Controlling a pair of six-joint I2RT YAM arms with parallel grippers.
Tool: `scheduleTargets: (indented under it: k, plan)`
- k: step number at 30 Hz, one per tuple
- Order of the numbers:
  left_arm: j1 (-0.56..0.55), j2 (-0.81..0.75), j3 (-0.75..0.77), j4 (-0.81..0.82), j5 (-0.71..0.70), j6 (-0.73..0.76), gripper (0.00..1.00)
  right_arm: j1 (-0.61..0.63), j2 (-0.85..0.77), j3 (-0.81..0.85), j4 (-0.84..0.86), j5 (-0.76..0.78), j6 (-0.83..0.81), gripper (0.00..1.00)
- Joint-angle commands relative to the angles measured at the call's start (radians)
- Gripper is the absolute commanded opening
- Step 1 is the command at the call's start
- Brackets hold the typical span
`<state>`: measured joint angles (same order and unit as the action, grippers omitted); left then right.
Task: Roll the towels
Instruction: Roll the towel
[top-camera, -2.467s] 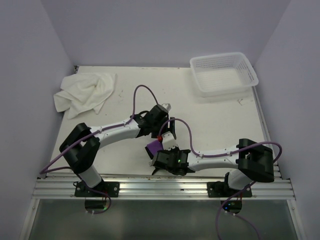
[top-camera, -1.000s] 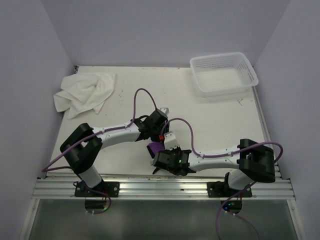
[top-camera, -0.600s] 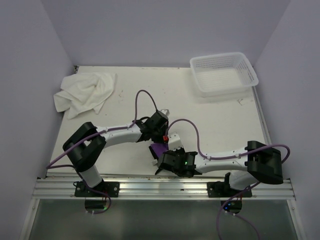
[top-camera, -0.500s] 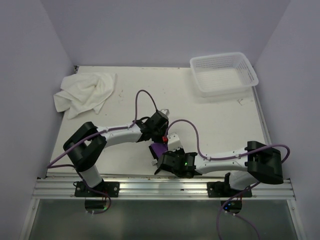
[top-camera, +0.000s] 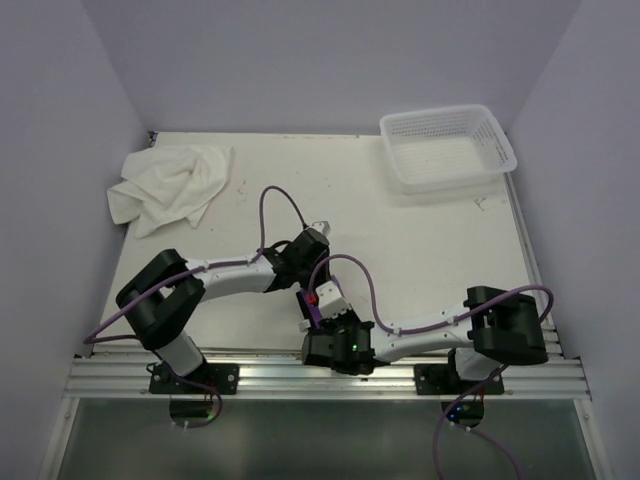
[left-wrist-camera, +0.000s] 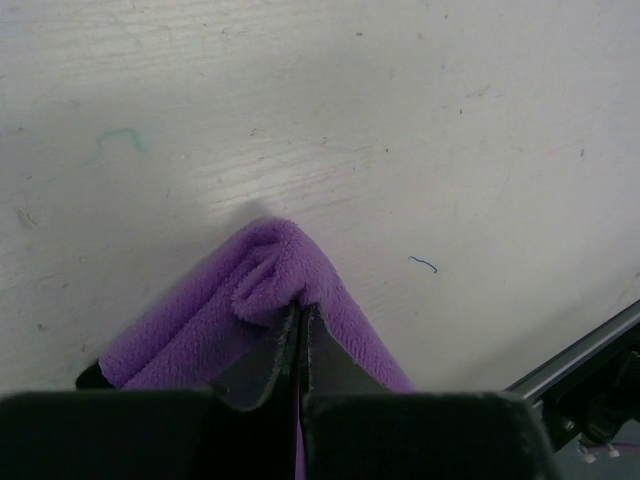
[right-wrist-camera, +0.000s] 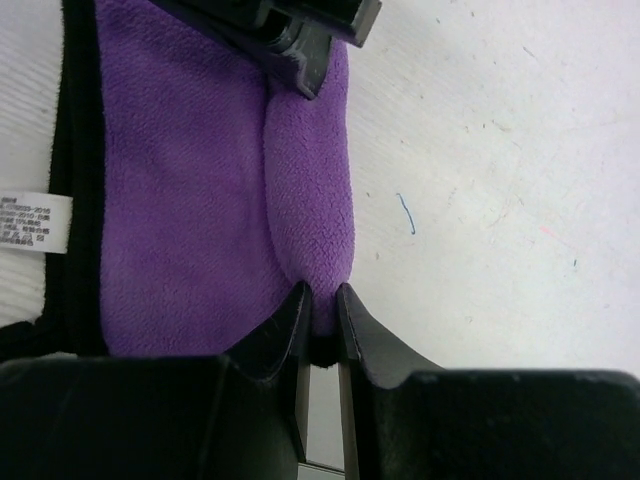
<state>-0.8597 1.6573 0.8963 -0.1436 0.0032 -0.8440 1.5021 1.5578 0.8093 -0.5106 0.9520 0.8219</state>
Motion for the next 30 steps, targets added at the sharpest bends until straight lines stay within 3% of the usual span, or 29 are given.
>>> scheduleTargets:
  k: [1, 7, 14, 30]
  plan:
    - [0.045, -0.079, -0.104, 0.177, -0.057, -0.056, 0.0, 0.067, 0.059, 0.089, -0.112, 0.14, 0.04, 0.0]
    - [0.088, -0.126, -0.241, 0.38, 0.018, -0.098, 0.0, 0.155, 0.179, 0.177, -0.196, 0.214, 0.046, 0.0]
    - [0.114, -0.168, -0.359, 0.571, 0.06, -0.144, 0.0, 0.231, 0.295, 0.251, -0.201, 0.251, -0.076, 0.0]
    - [0.188, -0.146, -0.494, 0.757, 0.182, -0.156, 0.0, 0.343, 0.504, 0.353, -0.134, 0.223, -0.332, 0.0]
